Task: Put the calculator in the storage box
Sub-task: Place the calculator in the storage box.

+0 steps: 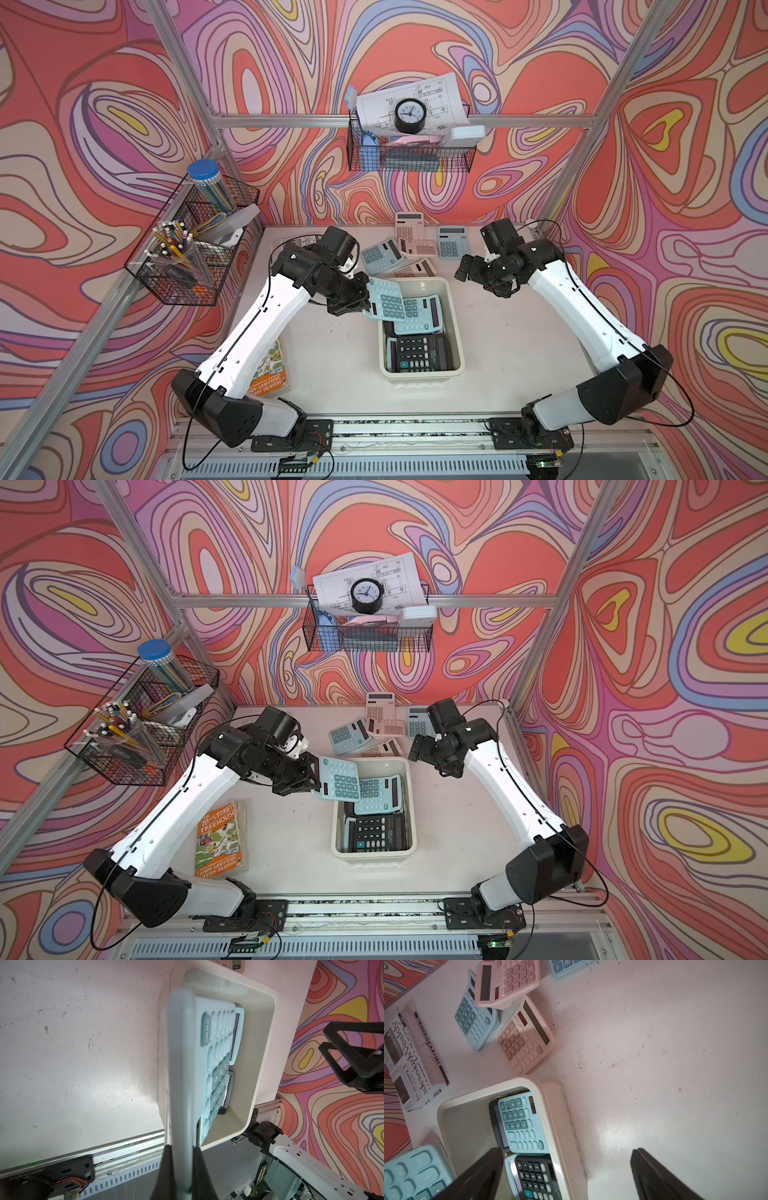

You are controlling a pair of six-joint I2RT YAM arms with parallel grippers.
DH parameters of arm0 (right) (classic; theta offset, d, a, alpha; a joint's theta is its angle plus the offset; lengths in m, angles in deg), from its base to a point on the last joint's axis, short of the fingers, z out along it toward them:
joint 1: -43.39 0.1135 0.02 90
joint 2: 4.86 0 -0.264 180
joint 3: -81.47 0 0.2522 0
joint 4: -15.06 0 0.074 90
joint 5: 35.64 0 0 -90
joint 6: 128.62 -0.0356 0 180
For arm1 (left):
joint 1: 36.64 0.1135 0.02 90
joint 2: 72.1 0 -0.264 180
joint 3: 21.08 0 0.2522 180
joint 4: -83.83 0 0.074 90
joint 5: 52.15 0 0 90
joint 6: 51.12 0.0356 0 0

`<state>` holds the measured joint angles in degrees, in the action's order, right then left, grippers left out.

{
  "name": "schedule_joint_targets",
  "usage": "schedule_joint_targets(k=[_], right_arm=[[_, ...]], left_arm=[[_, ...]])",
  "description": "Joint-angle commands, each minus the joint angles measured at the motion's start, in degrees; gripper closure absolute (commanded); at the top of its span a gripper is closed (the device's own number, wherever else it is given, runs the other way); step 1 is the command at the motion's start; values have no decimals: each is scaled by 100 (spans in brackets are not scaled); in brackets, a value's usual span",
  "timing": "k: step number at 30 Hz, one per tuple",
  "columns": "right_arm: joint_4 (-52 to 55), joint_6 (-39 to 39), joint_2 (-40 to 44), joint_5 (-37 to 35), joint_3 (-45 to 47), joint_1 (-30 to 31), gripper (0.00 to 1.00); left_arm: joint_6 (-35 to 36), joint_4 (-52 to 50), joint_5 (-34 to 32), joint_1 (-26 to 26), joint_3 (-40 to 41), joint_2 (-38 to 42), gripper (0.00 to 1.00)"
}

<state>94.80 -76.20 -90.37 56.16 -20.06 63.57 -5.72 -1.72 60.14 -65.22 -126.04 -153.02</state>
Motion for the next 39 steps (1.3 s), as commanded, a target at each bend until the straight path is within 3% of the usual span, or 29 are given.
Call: schedule_joint_targets(k=[1, 7, 23, 35, 39], right_arm=[[-198, -60, 9, 217, 41, -37, 2], [-228, -30, 41, 315, 105, -107, 2], [-353, 150, -164, 633, 139, -138, 2], [-406, 225, -255, 761, 111, -165, 2], [-410, 239, -258, 792, 117, -166, 2]], left_arm=[[-25, 444, -42, -153, 32, -195, 100], [56, 782, -58, -391, -115, -652, 100], [182, 1721, 253, -545, 684, -1040, 100], [285, 1641, 177, -544, 734, -1222, 100], [327, 1443, 104, -548, 530, -1296, 75]])
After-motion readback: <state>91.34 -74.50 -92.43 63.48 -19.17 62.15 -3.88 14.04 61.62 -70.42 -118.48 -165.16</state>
